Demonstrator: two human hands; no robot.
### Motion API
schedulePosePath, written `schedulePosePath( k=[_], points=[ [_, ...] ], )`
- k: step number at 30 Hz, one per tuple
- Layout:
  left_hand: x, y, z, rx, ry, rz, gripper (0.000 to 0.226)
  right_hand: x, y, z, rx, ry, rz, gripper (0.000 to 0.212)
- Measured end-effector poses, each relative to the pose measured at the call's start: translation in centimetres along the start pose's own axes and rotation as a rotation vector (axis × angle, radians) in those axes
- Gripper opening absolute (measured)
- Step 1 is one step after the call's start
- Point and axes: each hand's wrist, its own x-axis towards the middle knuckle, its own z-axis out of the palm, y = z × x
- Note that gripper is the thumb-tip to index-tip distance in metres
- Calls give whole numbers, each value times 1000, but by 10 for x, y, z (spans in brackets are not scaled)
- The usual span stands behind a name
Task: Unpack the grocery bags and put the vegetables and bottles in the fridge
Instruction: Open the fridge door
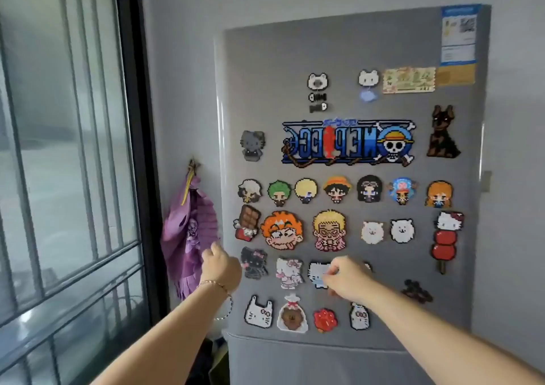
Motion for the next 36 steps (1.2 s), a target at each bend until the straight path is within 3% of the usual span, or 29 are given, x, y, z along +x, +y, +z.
schedulePosePath(
  k=[4, 8, 11, 18, 20, 24, 29, 32, 36],
  points=[
    [68, -6, 6, -257, 36, 120, 43, 41, -7, 15, -25, 23, 77, 21],
    [102, -13, 28, -441, 5, 174, 22, 58, -12, 24, -61, 9, 91, 28],
    [112, -24, 41, -544, 11, 201, 19, 66, -10, 28, -89, 12, 96, 30],
    [114, -20, 24, -276, -96, 152, 23, 42, -11, 12, -141, 71, 111, 20],
    [105, -15, 17, -299, -85, 157, 20, 32, -7, 9, -131, 85, 110, 21],
    [83, -13, 9, -269, -45, 102, 37, 9, 3, 6, -102, 88, 66, 23],
    [14, -25, -10, -288, 56, 9, 40, -35, 13, -6, -101, 101, -15, 21],
    [-38, -34, -18, -303, 107, -19, 29, -71, 20, -18, -81, 125, -59, 20],
    [-128, -31, -36, -178, 156, 134, 37, -132, 29, -43, -58, 173, -135, 20]
  ],
)
